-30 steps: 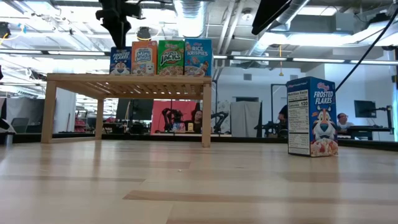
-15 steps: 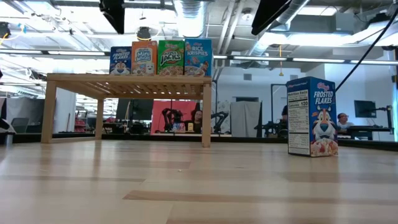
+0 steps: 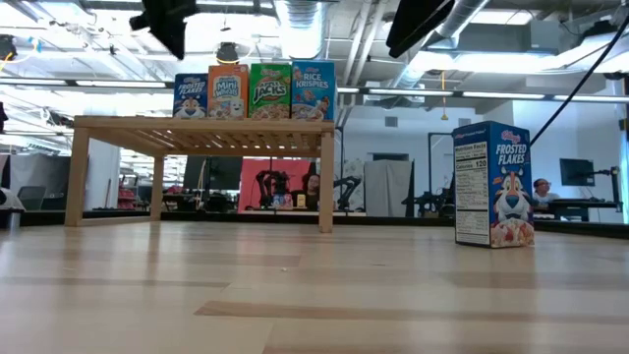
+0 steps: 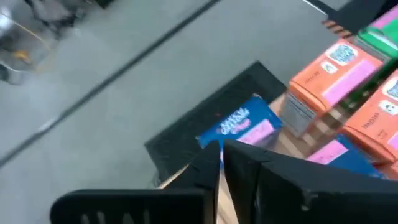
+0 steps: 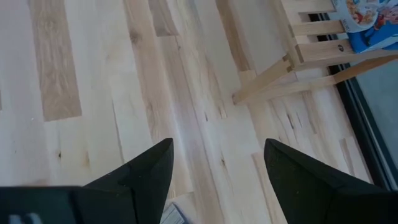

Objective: Stack cereal on shelf
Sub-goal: Put the left blue cereal box on the shelf aligned with the other blue cereal box, then adjust the blue cereal boxes on the shelf

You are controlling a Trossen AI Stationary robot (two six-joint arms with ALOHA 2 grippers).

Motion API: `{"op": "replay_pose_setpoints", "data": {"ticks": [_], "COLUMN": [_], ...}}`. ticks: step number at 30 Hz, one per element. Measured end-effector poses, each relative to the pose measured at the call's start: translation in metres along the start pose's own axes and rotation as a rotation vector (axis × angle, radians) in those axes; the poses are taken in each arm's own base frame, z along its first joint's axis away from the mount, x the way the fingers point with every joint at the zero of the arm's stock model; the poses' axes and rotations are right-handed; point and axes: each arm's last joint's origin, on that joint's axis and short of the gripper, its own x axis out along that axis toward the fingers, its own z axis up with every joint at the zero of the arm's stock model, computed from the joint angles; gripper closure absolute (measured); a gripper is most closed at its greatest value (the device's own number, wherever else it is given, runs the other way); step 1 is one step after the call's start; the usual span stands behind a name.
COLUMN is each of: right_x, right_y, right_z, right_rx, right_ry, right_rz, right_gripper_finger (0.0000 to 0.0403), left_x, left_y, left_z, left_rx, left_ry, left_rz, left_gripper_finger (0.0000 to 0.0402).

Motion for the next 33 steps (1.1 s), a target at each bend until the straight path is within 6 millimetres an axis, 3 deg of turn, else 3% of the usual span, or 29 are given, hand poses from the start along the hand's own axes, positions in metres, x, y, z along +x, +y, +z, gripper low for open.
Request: {"op": "replay_pose_setpoints", "data": {"ticks": [5,15,20,33], "right_x": [0.000,0.005,0.006,0.006], "right_y": [0.000,0.001,0.000,-0.001], "right_z": [0.000,0.003,0.003,0.003], "right_rx": [0.001,0.012,0.016,0.016], "right_ry": [-0.003,-0.007,-0.007,-0.008], "right_rz": [0.001,-0.003,-0.005,-0.004], "right_gripper_finger": [0.0127,0.0127,0.0127,0.0127], "left_x": [0.020,0.051,0.067,0.081], "left_y": [0.008,0.014,0.009,0.004], "left_z": [-0.021,-0.054,-0.061,-0.071], "left_rx": [-0.062,-0.148,-0.175,-0.202], "left_ry": [0.092,0.072,0.062,0.075], "left_rz": [-0.033,-0.080,-0.134,-0.192], "left_gripper_finger": [0.0401,0.0401,0.0401,0.0401]}}
